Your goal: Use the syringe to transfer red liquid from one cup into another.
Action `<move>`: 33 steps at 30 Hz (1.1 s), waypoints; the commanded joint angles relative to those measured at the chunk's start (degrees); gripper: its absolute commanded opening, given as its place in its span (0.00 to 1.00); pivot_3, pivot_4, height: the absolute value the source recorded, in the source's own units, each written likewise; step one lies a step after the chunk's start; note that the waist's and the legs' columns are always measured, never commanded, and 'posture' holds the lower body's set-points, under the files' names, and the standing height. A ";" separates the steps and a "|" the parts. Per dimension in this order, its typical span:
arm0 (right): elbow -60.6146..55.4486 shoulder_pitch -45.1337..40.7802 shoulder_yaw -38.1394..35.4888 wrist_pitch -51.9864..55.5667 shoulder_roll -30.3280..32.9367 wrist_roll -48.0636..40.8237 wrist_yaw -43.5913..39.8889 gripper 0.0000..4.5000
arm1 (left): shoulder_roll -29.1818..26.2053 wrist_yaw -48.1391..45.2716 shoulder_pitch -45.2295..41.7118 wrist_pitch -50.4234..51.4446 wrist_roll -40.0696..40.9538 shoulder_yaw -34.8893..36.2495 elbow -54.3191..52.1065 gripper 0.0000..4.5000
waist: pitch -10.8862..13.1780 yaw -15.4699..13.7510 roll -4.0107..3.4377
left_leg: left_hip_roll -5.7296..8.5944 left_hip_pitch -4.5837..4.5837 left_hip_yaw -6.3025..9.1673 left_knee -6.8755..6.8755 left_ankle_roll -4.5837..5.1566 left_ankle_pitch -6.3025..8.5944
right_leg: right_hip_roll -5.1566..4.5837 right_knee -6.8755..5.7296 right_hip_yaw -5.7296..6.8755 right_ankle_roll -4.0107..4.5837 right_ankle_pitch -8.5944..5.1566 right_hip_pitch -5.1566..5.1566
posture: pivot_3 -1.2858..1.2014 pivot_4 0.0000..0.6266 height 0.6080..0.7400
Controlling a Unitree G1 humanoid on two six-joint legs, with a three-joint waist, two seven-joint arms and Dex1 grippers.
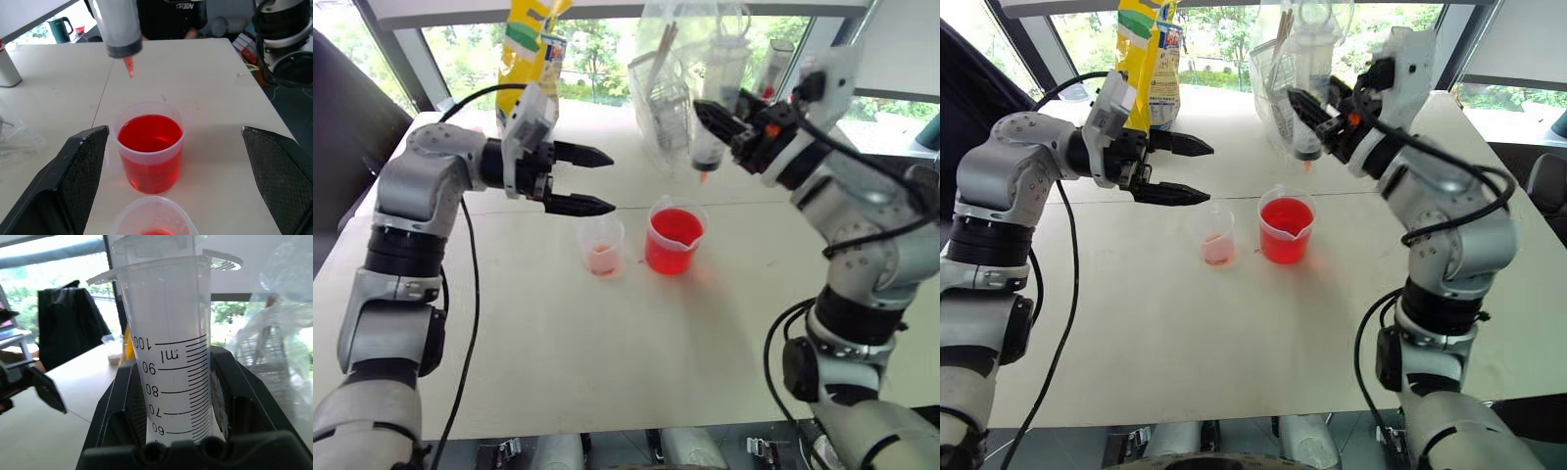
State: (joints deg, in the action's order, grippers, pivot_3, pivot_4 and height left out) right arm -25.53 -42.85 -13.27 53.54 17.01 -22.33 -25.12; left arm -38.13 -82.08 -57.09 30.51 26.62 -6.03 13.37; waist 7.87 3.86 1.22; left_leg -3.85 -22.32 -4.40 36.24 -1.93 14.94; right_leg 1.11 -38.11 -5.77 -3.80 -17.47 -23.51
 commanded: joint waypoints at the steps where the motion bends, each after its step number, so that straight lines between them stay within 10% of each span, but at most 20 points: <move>1: 0.14 3.54 1.07 -6.77 -2.42 -0.73 1.01 0.31 | 0.15 -0.52 -2.62 -0.96 -0.29 0.57 -0.35 1.00 | 0.00 0.00 0.00 | 0.01 0.00 0.00 0.01 0.00 0.00 | -0.02 0.00 0.00 0.00 0.00 0.00 | 0.52 0.24 0.99; 33: 5.42 18.14 11.83 -25.72 -1.45 2.78 -0.60 0.31 | 20.09 12.35 -15.46 -10.22 -5.38 1.86 20.32 1.00 | 0.00 0.02 0.00 | 0.04 0.04 -0.01 0.01 -0.03 -0.02 | 0.02 0.01 0.01 -0.01 0.00 0.07 | 0.52 0.24 0.99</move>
State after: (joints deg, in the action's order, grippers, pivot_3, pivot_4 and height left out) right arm -19.00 -24.53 -1.05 29.45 15.13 -19.32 -25.59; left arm -17.99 -69.01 -70.56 20.83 20.94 -5.21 34.88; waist 7.87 3.89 1.22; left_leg -3.82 -22.28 -4.40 36.25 -1.96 14.93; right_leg 1.14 -38.10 -5.76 -3.81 -17.47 -23.44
